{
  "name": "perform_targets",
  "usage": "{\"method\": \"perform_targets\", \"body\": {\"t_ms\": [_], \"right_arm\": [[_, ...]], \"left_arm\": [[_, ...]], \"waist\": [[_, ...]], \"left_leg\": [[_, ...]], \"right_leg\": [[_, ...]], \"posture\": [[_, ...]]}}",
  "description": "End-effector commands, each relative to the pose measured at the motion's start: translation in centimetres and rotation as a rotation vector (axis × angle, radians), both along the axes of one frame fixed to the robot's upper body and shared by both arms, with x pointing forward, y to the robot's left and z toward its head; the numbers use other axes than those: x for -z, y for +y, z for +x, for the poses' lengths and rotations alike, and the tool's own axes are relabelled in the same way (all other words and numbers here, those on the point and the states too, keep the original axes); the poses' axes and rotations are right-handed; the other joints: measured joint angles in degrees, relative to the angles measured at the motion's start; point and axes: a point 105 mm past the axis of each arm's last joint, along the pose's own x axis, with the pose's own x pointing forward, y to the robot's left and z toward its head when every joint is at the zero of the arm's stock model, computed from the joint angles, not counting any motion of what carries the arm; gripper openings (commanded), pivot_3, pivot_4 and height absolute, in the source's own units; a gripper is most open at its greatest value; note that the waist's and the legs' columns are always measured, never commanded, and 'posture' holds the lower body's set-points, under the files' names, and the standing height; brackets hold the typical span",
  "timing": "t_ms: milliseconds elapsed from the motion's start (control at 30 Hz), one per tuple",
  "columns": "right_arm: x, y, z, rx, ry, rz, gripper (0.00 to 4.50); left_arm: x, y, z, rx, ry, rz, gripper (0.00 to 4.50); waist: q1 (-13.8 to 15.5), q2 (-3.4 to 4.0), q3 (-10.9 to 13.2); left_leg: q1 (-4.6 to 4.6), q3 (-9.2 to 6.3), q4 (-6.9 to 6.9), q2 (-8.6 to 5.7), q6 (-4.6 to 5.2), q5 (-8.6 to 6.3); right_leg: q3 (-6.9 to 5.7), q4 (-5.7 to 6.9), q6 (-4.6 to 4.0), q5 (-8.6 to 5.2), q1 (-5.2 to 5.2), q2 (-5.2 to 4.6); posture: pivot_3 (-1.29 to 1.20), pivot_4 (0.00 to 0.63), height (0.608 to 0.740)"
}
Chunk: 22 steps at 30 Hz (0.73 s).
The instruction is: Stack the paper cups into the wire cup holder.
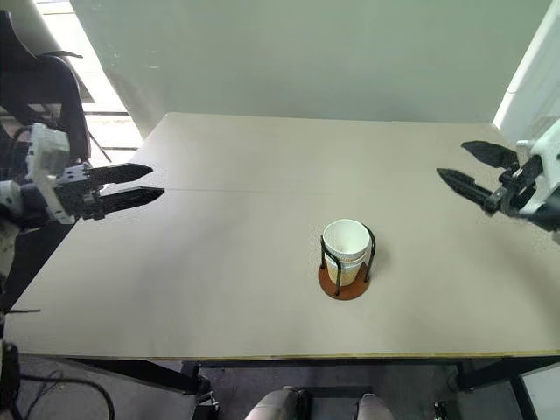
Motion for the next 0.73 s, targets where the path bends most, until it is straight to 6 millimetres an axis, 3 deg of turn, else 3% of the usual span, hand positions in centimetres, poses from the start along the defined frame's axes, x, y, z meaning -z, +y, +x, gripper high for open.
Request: {"method": "perform_targets", "body": {"t_ms": [33,133,300,500,733], "right_arm": [[-0.4,-1.3,1.9,0.074,-0.029,0.043,2.58],[-0.2,-1.6,3.0,0.065,-0.035,0.095,2.58],[0.5,-2.0,4.4,0.042,-0.019,0.152,2.58],[1.2,-3.4,5.4,0.044,-0.002,0.164,2.58],[1.2,-5.0,6.0,0.069,-0.018,0.213,2.58]], "left_arm": [[-1.8,1.3,-1.6,-0.139,-0.131,-0.097,3.23],[-0.8,1.9,-2.9,-0.222,-0.154,-0.146,3.23],[0.4,2.7,-4.5,-0.329,-0.185,-0.212,3.23],[1.5,4.7,-4.4,-0.533,-0.258,-0.267,3.23],[2.2,5.0,-4.3,-0.584,-0.284,-0.272,3.23]], "waist": [[-0.17,0.00,0.00],[0.04,-0.03,0.02],[0.01,-0.04,0.01],[-0.03,-0.04,0.01],[-0.17,-0.04,0.01]], "left_leg": [[0.16,0.02,-0.11,0.00,-0.08,0.00],[0.57,0.02,-0.52,0.00,0.24,-0.05],[0.62,0.00,-0.92,0.02,0.02,0.32],[0.78,-0.04,-1.75,0.04,-0.21,0.73],[0.76,-0.04,-1.85,0.21,-0.35,0.84]], "right_leg": [[0.01,-0.04,-0.33,0.18,0.00,-0.01],[0.02,-0.09,-1.11,0.17,0.13,-0.03],[0.00,0.01,-1.72,0.54,0.10,-0.03],[0.02,-0.05,-2.41,0.95,-0.17,-0.05],[0.00,0.00,-2.66,1.11,-0.36,0.05]], "posture": [[0.00,0.150,0.740],[0.00,0.150,0.740],[0.00,0.150,0.740],[0.00,0.150,0.740],[0.00,0.150,0.740]]}}
